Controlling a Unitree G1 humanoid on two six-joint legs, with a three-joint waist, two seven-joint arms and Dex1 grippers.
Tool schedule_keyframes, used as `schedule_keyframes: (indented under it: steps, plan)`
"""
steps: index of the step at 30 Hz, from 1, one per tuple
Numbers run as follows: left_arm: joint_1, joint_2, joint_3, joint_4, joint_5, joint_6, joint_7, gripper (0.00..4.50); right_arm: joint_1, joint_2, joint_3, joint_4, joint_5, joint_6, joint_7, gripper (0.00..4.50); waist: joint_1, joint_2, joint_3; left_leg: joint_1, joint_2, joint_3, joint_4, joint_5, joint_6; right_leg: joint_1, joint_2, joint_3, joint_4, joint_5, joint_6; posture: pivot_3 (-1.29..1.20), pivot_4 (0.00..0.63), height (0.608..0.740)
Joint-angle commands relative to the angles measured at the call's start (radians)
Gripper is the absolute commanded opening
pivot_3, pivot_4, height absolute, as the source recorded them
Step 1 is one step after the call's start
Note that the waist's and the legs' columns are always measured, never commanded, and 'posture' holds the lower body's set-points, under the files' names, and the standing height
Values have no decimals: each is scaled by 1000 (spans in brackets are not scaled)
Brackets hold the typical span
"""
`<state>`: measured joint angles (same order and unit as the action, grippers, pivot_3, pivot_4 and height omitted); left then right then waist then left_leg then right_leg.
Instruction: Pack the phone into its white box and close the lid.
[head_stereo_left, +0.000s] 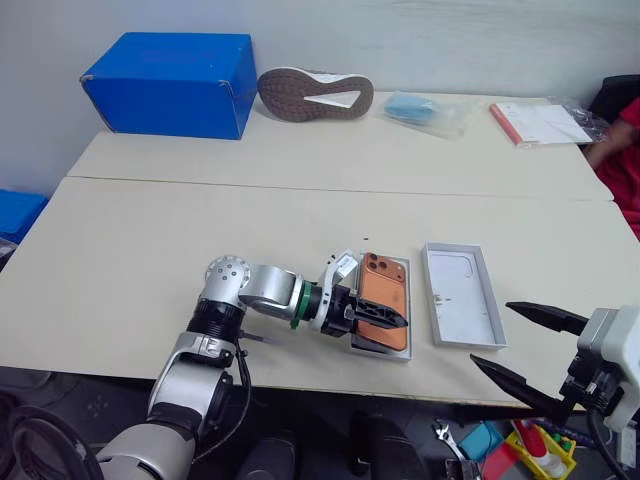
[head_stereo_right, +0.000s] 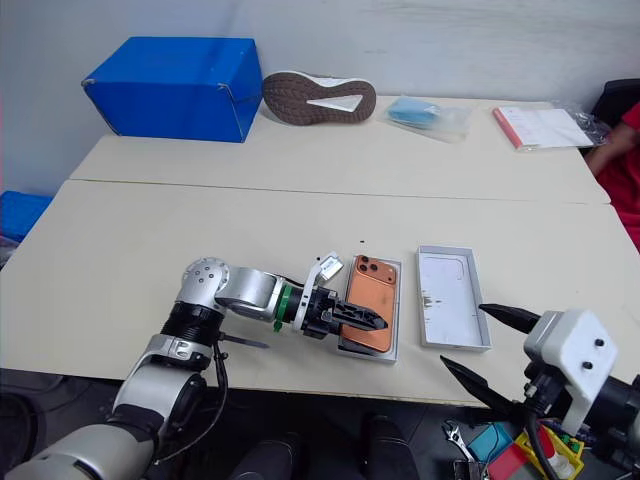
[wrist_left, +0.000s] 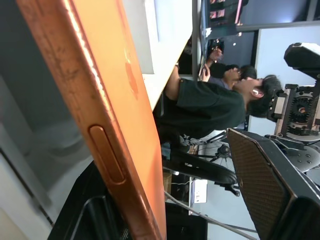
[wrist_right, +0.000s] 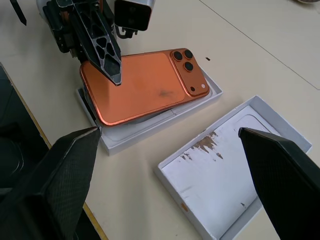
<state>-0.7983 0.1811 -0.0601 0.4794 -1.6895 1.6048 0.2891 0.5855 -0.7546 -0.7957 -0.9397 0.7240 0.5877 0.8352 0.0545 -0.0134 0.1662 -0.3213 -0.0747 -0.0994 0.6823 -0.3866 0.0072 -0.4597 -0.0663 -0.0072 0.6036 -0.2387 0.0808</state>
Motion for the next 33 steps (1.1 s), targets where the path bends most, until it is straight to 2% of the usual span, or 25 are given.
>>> schedule_keyframes:
  steps: [1, 16, 27, 33]
  plan:
    - [-31, 38, -14, -45, -28, 10, -36, 3023, 11, 13, -7, -23, -7, -27, -12, 4500, -1, 0, 0, 0, 0, 0, 0, 0, 0, 0, 0, 0, 0, 0, 0, 0, 150, 740]
    - [-152, 81, -139, -2, 68, 10, -67, 3023, 18, 27, 40, -36, -11, -46, -52, 4500, 0, 0, 0, 0, 0, 0, 0, 0, 0, 0, 0, 1, 0, 0, 0, 0, 150, 740]
    - [-227, 100, -242, 16, 14, 10, -97, 3023, 17, 39, 77, -40, -20, -58, -79, 4500, -1, 0, 0, 0, 0, 0, 0, 0, 0, 0, 0, 1, 0, 0, 0, 0, 150, 740]
    - [-266, 173, -364, -6, -57, 10, -159, 3023, 26, 32, 74, -36, -26, -69, -69, 4500, -4, 0, 0, 0, 0, 0, 0, 0, -1, 0, 1, 1, 0, 0, 0, 0, 150, 740]
